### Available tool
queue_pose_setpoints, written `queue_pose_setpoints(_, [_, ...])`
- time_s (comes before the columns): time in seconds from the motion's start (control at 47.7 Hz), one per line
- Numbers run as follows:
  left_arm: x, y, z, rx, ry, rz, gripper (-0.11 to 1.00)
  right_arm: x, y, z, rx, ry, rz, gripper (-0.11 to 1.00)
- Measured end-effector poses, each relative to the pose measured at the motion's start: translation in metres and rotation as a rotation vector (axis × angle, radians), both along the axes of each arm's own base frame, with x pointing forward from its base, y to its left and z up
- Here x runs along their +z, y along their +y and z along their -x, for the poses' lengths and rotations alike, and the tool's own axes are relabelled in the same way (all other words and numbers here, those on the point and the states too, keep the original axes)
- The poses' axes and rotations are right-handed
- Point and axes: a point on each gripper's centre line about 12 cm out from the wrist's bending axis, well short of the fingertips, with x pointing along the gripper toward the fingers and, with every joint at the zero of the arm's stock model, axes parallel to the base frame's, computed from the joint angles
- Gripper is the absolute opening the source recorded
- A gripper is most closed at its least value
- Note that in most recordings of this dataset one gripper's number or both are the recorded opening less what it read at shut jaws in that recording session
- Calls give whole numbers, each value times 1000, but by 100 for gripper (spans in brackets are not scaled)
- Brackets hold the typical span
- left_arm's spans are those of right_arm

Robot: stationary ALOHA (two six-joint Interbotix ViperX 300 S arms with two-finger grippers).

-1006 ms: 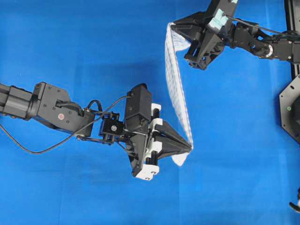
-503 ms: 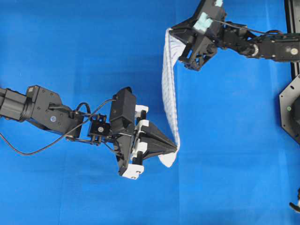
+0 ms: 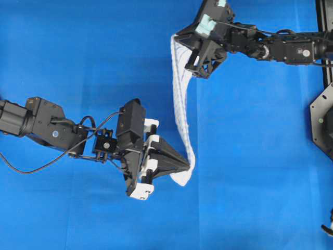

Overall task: Fold the blue towel.
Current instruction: 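Rotate the held strip to vertical, right gripper moving to the far side, then lay the strip down vertically and open both grippers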

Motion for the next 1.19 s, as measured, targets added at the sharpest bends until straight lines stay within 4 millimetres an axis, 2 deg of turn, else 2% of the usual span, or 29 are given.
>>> queue_pose_setpoints(0.251, [-20,-4,19,0,68,6,14,-9,-5,-25,33,23,-28,-5])
queue_pose_setpoints(0.44, [-30,0,41,-1,113,-2,14,-14,-10,-46,49,26,-41,-5])
queue_pose_setpoints(0.566, [-36,5,56,26,140,15,18,-16,-11,-57,62,28,-54,-5])
queue_pose_setpoints(0.67, [-42,12,69,70,172,46,30,-19,-12,-65,72,31,-63,-4])
queue_pose_setpoints(0.775, [-45,17,78,102,195,62,56,-22,-14,-71,75,33,-64,1])
queue_pose_setpoints(0.838, [-48,18,82,107,208,64,72,-22,-15,-73,74,33,-64,9])
queue_pose_setpoints(0.901, [-48,18,87,105,218,64,84,-22,-15,-74,74,30,-64,22])
queue_pose_setpoints(1.11, [-38,12,103,84,259,96,82,-22,-16,-74,82,35,-51,83])
queue_pose_setpoints(1.194, [-27,7,111,63,277,117,83,-23,-14,-72,96,46,-38,96])
